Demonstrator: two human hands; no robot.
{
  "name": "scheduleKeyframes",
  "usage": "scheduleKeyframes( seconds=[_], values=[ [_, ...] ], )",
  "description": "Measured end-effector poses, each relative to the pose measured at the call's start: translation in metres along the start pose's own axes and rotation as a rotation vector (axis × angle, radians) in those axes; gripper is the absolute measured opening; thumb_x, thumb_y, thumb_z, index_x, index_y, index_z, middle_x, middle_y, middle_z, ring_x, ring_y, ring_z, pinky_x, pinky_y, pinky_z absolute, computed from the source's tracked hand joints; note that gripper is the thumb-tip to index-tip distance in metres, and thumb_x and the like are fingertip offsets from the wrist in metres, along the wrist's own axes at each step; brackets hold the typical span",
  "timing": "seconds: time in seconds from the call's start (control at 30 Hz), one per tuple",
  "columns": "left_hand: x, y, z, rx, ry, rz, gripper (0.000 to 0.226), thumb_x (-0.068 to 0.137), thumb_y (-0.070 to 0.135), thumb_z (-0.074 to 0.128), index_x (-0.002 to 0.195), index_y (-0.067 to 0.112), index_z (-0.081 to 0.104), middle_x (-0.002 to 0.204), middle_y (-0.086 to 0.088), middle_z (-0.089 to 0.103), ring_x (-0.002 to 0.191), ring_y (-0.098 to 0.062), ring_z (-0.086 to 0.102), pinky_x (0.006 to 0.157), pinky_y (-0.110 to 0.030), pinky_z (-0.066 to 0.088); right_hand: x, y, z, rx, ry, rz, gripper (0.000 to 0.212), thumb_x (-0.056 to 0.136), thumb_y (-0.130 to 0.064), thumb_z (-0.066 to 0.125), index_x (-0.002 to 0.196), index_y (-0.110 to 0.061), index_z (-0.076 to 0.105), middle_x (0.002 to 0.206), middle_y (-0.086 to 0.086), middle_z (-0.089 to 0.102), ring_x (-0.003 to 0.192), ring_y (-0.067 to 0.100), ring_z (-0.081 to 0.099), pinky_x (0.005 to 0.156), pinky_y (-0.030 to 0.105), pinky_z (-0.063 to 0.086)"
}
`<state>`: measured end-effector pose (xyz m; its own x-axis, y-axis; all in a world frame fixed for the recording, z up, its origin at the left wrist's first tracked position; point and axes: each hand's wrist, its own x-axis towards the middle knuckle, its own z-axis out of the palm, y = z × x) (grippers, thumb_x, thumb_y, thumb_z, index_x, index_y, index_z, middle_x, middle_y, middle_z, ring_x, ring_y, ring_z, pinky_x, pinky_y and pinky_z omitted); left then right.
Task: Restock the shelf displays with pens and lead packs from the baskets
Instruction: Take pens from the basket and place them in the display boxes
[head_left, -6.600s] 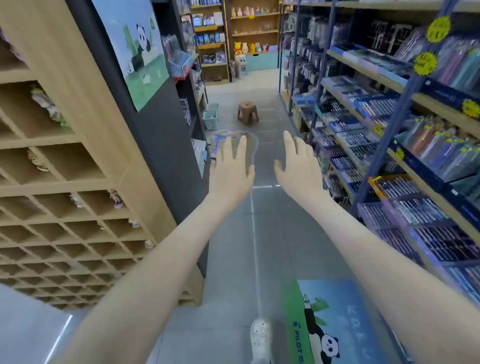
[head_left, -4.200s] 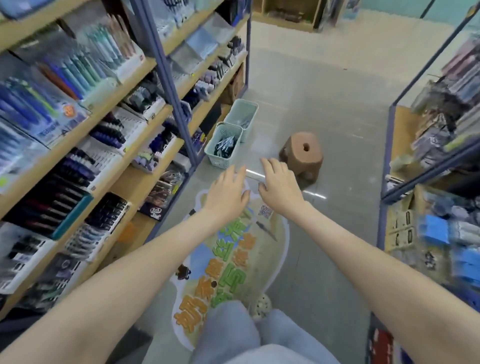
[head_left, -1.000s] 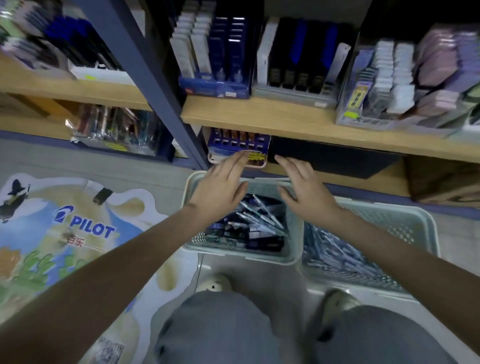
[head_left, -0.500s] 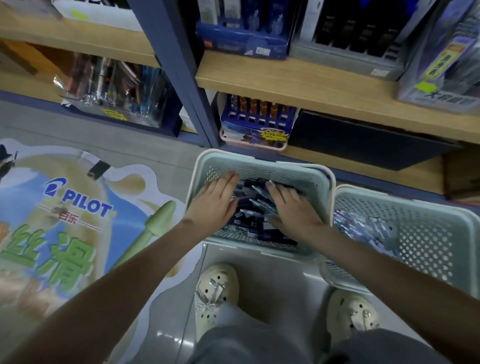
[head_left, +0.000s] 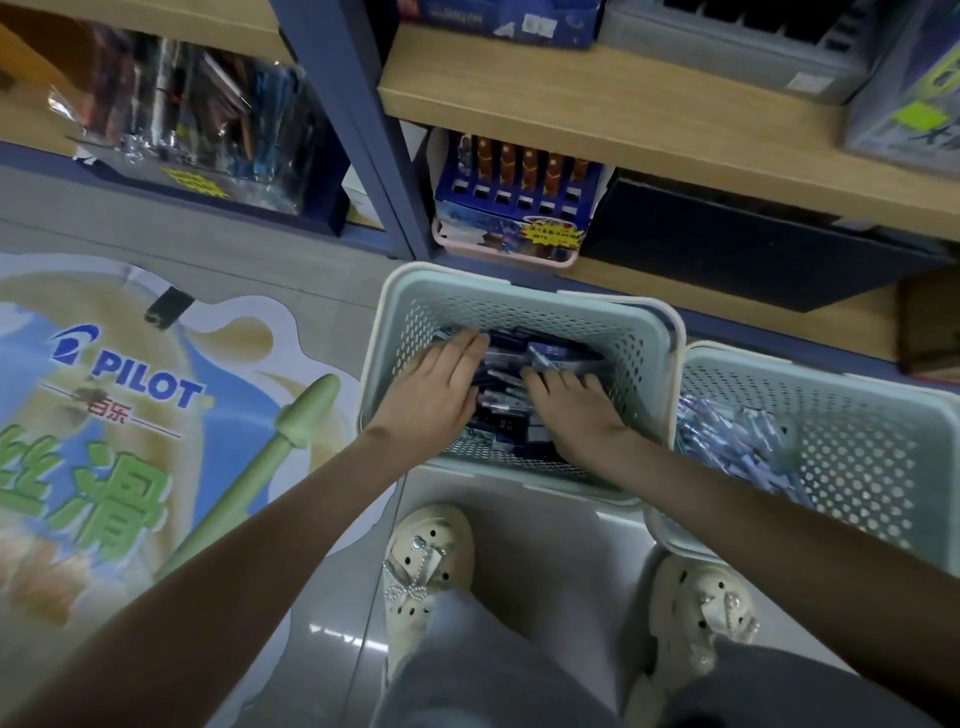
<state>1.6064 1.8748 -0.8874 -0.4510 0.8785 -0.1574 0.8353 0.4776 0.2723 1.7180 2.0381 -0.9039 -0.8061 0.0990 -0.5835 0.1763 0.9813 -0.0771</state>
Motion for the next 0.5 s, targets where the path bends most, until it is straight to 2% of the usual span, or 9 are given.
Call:
scheduleKeyframes(
  seconds=[0.13, 0.27, 0.37, 0.5],
  values=[
    [0.008, 0.007, 0.006, -0.007, 0.017, 0.041, 0.052, 0.088, 0.015, 0.056, 0.136, 0.0, 0.046, 0.136, -0.019, 0.052, 0.117, -0.035, 0.057, 0.096, -0.045, 0.048, -0.003, -0.002, 0.003, 0.009, 0.025, -0.012, 0.061, 0.085, 0.002, 0.052, 0.141, -0.004, 0.028, 0.144, 0.017, 0.032, 0.133, 0.031, 0.03, 0.097, 0.042, 0.036],
    [0.015, 0.012, 0.007, 0.033, -0.046, 0.041, 0.054, 0.088, 0.023, 0.034, 0.137, 0.001, 0.043, 0.137, -0.018, 0.052, 0.118, -0.034, 0.057, 0.095, -0.045, 0.048, -0.008, -0.001, 0.003, 0.068, 0.053, -0.009, 0.057, 0.085, 0.004, 0.051, 0.138, -0.005, 0.03, 0.142, 0.015, 0.031, 0.133, 0.03, 0.029, 0.093, 0.04, 0.039],
    [0.017, 0.015, 0.006, 0.006, -0.061, 0.009, 0.056, 0.09, 0.023, 0.031, 0.14, 0.001, 0.041, 0.141, -0.018, 0.048, 0.122, -0.035, 0.053, 0.099, -0.046, 0.046, -0.009, -0.002, 0.001, 0.151, 0.083, 0.03, 0.059, 0.081, 0.008, 0.055, 0.133, -0.005, 0.032, 0.137, 0.015, 0.033, 0.127, 0.03, 0.032, 0.088, 0.037, 0.041],
    [0.017, 0.015, 0.008, -0.002, -0.02, 0.013, 0.055, 0.087, 0.011, 0.057, 0.139, -0.001, 0.043, 0.141, -0.019, 0.047, 0.123, -0.036, 0.052, 0.102, -0.047, 0.044, -0.003, 0.002, -0.006, 0.273, 0.069, 0.218, 0.057, 0.081, 0.012, 0.052, 0.132, -0.004, 0.03, 0.134, 0.018, 0.034, 0.123, 0.033, 0.034, 0.086, 0.036, 0.044]
  ],
)
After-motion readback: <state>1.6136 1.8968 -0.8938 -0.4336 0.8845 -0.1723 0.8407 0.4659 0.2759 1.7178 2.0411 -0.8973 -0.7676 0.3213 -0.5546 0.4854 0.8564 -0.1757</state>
